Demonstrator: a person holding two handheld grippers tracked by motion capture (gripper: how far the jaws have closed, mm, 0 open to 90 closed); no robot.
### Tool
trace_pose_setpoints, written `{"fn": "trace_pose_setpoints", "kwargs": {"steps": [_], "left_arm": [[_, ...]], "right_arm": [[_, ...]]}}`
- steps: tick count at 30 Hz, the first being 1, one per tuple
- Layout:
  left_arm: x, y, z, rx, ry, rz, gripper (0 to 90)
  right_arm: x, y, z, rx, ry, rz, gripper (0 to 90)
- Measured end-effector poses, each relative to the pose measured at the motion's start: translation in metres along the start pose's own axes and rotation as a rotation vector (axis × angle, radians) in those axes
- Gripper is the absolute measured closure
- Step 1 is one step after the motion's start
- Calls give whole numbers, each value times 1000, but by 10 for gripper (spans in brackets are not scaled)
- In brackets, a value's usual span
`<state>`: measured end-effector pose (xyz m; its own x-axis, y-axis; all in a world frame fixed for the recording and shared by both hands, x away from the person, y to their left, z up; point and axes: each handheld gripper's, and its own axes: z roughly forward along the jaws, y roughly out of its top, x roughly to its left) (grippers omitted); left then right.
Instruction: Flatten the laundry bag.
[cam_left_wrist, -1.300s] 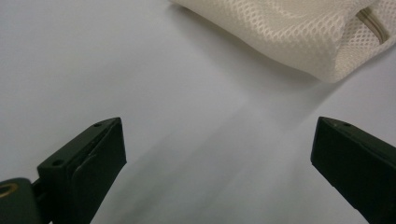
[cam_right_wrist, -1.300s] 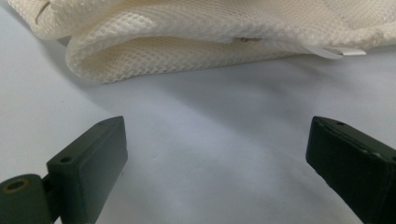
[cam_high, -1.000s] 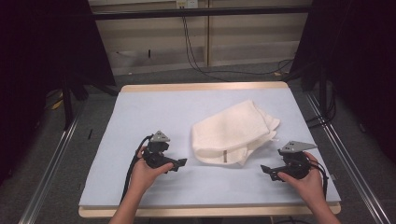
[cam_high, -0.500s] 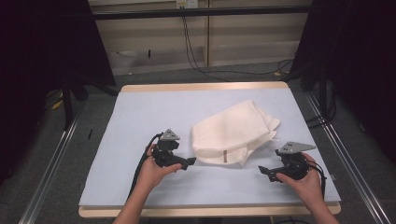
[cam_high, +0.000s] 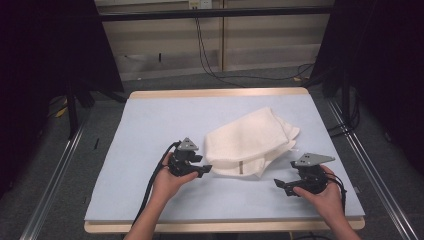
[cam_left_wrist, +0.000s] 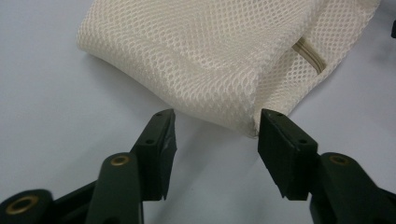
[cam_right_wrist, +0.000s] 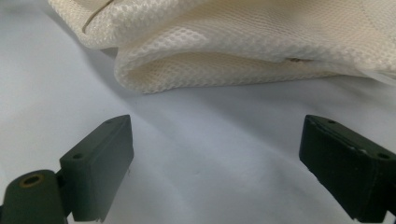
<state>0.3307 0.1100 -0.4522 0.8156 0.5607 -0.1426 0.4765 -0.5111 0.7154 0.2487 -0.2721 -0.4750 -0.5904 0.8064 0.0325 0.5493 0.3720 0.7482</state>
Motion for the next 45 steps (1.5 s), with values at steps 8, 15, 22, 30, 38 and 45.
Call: {"fn": "trace_pose_setpoints", "kwargs": {"steps": [8, 15, 22, 30, 38, 45], "left_arm": [[-1, 7, 0, 30, -15, 14, 610], [-1, 11, 1, 43, -27, -23, 764], [-2, 14, -1, 47, -34, -46, 829], [-1, 17, -4, 67, -48, -92, 851], [1, 22, -6, 59, -46, -116, 855], [11, 24, -10, 63, -23, -166, 861]], "right_arm": [[6, 3, 1, -22, 27, -28, 243], [13, 4, 3, -48, 72, -31, 362], [24, 9, 9, -43, 111, -45, 427], [33, 24, 24, -23, 119, -64, 601], [31, 27, 23, -40, 125, -55, 835], [26, 26, 19, -48, 146, -45, 880]]}}
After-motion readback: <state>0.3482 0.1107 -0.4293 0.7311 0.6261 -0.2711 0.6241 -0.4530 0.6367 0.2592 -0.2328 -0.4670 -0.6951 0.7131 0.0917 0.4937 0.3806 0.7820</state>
